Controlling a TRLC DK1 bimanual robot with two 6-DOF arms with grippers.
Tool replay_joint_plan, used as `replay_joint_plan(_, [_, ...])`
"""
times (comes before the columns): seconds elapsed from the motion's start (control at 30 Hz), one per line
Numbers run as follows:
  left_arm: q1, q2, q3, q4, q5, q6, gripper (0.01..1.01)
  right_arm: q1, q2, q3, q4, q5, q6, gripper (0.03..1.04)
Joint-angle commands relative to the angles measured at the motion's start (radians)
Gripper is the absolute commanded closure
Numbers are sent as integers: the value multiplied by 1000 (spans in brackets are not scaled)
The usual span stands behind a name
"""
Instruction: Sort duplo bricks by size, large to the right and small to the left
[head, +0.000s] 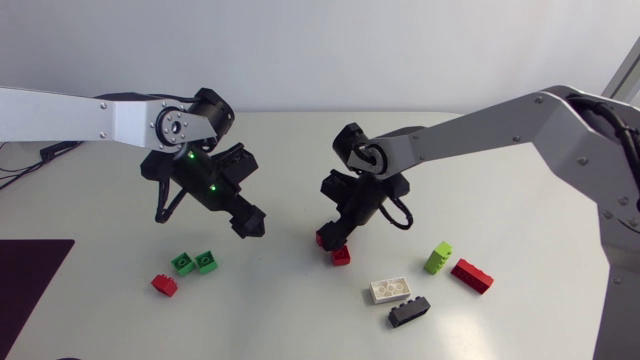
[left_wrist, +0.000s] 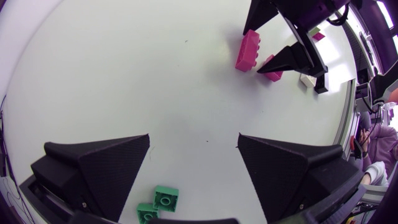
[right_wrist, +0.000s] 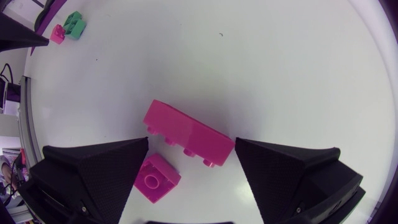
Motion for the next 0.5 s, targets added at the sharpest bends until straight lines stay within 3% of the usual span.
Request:
replay_joint_plan(0.0, [0, 9, -22, 6, 2, 21, 43, 24, 27, 31, -17, 3, -15, 69])
replay_joint_plan(0.13, [1, 9, -29, 6, 2, 21, 43, 38, 32, 41, -20, 3, -7, 162])
replay_joint_plan(0.4, [3, 1, -36, 6, 2, 21, 43, 53, 40, 41, -20, 38, 11, 164])
replay_joint_plan(0.47, [1, 1, -37, 6, 2, 21, 43, 50, 41, 40, -19, 49, 16, 218])
